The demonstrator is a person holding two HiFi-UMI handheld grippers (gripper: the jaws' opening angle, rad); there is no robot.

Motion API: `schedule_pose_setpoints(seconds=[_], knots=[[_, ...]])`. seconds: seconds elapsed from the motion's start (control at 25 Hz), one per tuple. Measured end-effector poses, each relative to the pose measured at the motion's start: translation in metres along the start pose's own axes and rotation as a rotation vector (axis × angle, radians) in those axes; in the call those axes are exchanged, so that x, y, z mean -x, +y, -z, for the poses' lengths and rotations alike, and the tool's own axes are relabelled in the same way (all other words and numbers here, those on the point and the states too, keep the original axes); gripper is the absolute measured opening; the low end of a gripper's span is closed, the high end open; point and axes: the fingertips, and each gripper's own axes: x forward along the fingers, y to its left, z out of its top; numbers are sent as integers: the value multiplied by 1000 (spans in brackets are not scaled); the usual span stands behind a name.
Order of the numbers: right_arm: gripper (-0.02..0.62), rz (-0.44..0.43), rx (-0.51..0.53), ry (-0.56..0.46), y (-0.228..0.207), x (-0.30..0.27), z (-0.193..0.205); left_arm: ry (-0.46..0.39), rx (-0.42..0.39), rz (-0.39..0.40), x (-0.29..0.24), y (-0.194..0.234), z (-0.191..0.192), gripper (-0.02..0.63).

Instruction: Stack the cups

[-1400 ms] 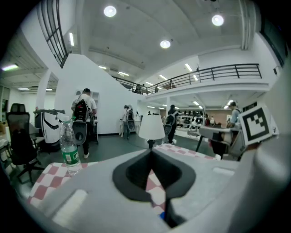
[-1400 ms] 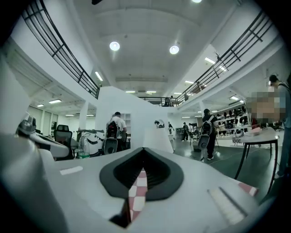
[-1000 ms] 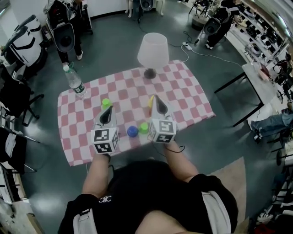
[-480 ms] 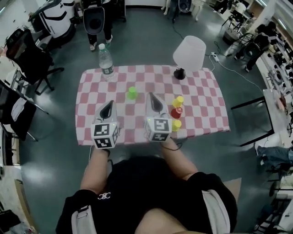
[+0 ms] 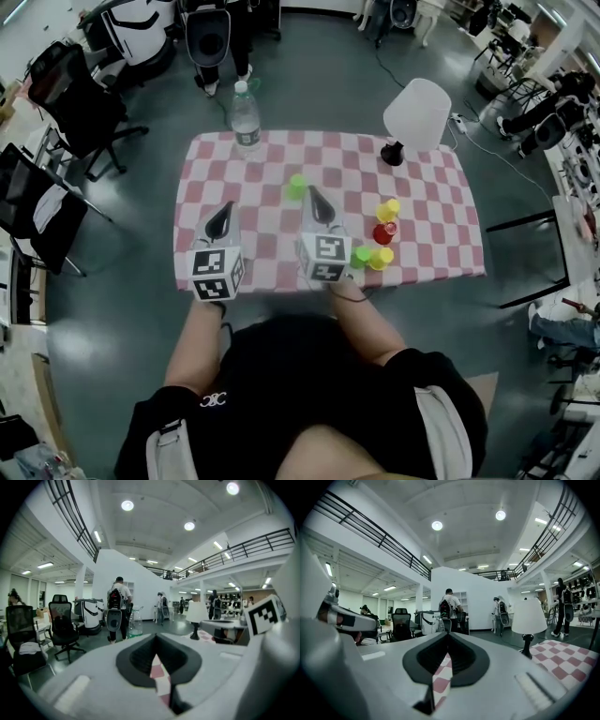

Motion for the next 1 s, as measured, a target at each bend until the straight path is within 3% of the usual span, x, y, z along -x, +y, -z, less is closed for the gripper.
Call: schedule_pose_setpoints(seconds=[0.04, 0.12, 0.16, 0.24, 1.0], knots=[[10, 1, -4, 9, 0, -3, 4, 1, 0, 2, 0, 2, 1, -2], [158, -1, -18, 47, 0, -13, 16, 5, -1, 6, 0, 7, 2, -2], [199, -1, -23, 67, -1, -19, 22, 7, 0, 7, 0, 9, 3, -2], [231, 11, -25, 96, -4, -31, 33, 13, 1, 9, 0, 14, 5, -2], [242, 156, -66, 401, -40, -99, 168, 150, 37, 4, 0, 57, 56, -2]])
